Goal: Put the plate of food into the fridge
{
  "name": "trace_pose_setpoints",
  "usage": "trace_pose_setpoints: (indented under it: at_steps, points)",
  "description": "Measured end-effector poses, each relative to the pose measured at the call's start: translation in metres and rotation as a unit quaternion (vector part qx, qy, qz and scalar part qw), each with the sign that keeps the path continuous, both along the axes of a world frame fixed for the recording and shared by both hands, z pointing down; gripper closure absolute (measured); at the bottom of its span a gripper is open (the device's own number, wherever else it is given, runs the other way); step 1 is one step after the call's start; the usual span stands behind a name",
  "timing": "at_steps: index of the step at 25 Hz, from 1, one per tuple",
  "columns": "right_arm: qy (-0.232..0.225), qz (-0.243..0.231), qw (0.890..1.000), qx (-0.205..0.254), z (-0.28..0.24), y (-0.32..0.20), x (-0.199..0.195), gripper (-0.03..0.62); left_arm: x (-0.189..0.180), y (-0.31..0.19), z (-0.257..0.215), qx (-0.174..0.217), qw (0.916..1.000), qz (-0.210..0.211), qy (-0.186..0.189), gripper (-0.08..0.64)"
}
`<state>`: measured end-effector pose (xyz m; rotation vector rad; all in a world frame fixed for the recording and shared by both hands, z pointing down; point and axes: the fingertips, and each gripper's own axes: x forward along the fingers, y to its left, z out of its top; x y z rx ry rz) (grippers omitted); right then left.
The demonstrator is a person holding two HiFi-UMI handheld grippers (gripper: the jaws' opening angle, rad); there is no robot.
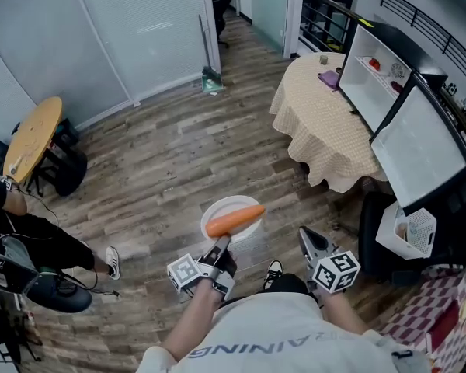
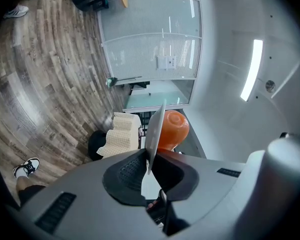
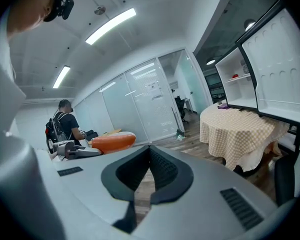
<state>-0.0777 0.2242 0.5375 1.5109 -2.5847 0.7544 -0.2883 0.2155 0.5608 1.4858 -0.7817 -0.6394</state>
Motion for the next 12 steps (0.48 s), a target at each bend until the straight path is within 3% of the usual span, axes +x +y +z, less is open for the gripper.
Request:
trace_pose_setpoints:
  at_steps: [12]
  points:
    - [-0.007, -0.002, 1.000, 0.000, 0.001, -0.099, 0.079, 0.571, 0.079, -0.106, -0.007, 0.007, 1.0000, 0.006, -0.002, 0.528]
